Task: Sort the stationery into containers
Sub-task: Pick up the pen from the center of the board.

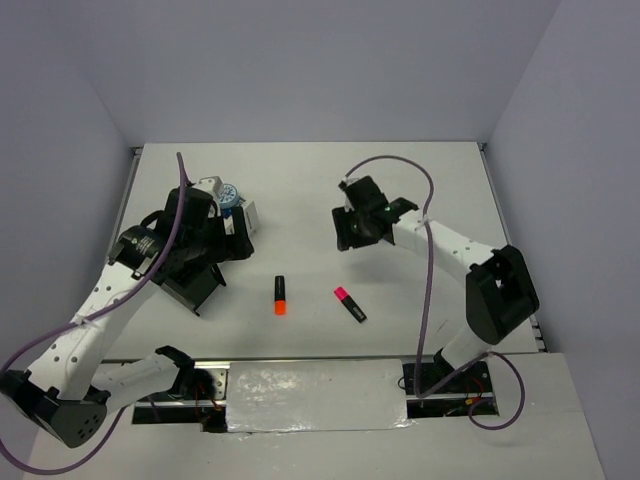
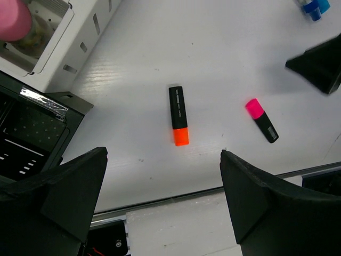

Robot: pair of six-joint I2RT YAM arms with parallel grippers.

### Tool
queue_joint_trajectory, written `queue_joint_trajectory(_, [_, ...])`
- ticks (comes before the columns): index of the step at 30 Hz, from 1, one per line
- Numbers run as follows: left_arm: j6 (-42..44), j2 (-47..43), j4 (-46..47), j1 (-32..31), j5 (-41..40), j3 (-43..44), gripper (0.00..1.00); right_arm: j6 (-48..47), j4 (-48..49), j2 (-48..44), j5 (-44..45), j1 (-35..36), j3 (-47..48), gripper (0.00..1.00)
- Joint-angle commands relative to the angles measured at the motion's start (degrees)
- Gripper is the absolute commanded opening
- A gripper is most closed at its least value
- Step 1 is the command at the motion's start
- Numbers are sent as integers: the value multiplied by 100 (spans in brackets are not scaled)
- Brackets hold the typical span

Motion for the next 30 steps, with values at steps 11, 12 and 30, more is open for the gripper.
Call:
queue_joint_trajectory(11, [-30,182,364,-2,191,23,99,631,195,-1564,25,1245,-2220,58])
queue_joint_trajectory(12, [-30,191,391,-2,209,14,99,613,160,-1565,43,1315,-2299,58])
queue_joint_trajectory(30, [-100,218,575,-2,394,-197,99,551,503,-256,422,1738,-2607,41])
